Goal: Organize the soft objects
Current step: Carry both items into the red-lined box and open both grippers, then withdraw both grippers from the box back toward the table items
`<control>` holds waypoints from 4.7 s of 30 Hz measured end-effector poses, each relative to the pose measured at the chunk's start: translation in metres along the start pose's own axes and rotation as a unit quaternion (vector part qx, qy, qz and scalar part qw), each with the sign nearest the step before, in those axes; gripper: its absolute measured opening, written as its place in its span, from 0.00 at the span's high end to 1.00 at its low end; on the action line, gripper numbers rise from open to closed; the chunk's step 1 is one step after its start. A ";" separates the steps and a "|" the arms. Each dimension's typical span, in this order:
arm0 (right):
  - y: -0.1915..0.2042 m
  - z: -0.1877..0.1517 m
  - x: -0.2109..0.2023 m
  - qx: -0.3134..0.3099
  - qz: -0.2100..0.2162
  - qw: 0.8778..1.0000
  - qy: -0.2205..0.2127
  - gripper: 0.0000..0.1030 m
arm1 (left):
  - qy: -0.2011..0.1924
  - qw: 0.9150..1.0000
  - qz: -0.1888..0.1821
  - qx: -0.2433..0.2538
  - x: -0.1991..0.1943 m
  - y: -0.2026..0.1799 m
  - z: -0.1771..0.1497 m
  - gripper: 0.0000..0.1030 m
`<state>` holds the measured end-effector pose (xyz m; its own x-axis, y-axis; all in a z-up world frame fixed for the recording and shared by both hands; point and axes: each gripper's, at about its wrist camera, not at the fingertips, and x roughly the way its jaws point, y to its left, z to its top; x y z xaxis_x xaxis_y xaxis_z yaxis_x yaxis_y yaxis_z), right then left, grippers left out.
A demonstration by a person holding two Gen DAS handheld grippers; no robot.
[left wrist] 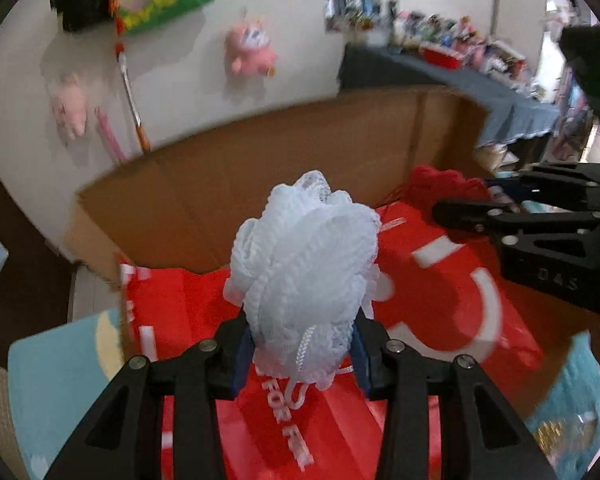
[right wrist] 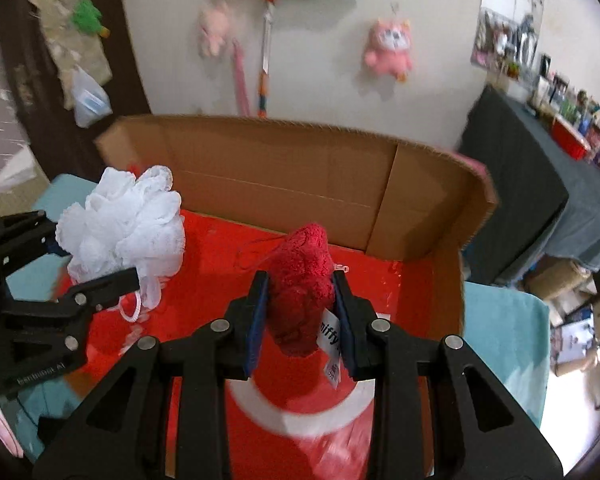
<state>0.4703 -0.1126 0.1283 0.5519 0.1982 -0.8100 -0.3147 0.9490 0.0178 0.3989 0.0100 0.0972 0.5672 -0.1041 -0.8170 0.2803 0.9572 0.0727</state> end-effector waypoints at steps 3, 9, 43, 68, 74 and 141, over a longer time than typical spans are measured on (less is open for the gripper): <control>-0.005 0.010 0.032 0.010 -0.010 0.999 0.036 0.72 | 0.034 0.999 0.007 -0.011 0.032 0.003 0.002 0.58; -0.013 0.010 0.077 0.022 -0.021 0.996 0.085 0.71 | 0.040 0.999 0.014 -0.013 0.052 -0.001 0.000 0.53; -0.019 -0.008 0.066 -0.004 -0.082 0.994 0.068 0.41 | -0.003 0.999 0.030 -0.032 -0.008 -0.001 -0.010 0.19; 0.034 -0.070 -0.203 0.004 -0.050 0.986 -0.162 0.15 | -0.267 0.960 0.035 -0.074 -0.250 -0.016 -0.095 0.00; 0.054 -0.119 -0.261 -0.011 -0.055 0.972 -0.230 0.15 | -0.311 0.947 0.032 -0.069 -0.283 -0.036 -0.131 0.00; 0.090 -0.364 -0.164 0.079 -0.063 0.979 -0.180 0.04 | -0.141 0.983 0.007 -0.115 -0.146 -0.090 -0.315 0.00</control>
<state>0.0704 -0.1490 0.0489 0.8232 0.1246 -0.5539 -0.1197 0.9918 0.0451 0.0467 0.0238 0.0292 0.7704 -0.1305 -0.6241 0.1069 0.9914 -0.0753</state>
